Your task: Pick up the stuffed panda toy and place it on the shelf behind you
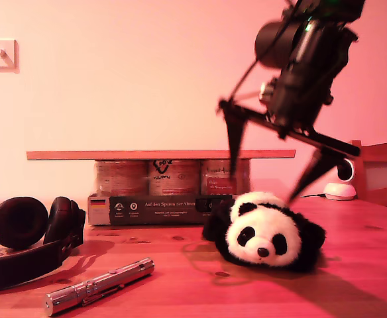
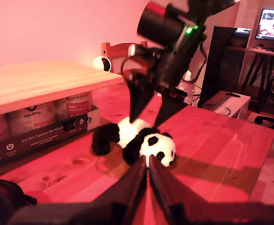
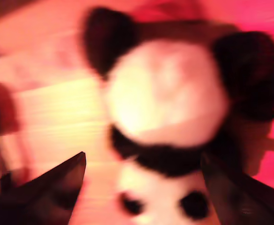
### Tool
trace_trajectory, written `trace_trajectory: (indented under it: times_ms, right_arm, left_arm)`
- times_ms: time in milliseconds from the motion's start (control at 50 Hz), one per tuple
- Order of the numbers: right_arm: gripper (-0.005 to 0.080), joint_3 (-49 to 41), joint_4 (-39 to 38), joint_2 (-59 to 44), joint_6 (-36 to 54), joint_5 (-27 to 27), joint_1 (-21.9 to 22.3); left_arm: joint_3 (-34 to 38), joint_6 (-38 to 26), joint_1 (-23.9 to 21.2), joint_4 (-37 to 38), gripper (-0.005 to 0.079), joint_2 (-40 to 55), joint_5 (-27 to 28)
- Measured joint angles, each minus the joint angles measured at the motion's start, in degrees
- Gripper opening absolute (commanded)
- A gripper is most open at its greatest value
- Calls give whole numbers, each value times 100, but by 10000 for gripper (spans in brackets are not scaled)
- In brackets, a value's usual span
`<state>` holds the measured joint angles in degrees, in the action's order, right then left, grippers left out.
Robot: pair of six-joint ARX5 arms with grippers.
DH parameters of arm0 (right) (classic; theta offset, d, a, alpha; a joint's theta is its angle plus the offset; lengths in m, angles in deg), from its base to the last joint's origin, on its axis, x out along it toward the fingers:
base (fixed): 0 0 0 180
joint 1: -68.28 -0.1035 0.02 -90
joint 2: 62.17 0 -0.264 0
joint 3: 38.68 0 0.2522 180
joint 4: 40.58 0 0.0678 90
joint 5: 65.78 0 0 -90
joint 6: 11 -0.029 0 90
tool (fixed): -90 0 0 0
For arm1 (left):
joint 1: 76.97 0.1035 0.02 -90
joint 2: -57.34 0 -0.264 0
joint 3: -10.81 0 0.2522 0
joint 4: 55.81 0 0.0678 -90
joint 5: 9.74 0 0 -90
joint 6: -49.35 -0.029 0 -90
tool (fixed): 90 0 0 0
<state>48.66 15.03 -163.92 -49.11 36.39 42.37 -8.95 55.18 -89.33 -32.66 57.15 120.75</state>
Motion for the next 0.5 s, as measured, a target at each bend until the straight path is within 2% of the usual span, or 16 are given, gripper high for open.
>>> trace_trajectory:
  times_ms: [200,500]
  right_arm:
    - [711,7,-107,-33,48,-208,33]
    - [711,20,-168,-369,50,-214,37]
  left_arm:
    - [0,0,0,0,-21,0,0]
    - [-2,0,0,7,-21,0,0]
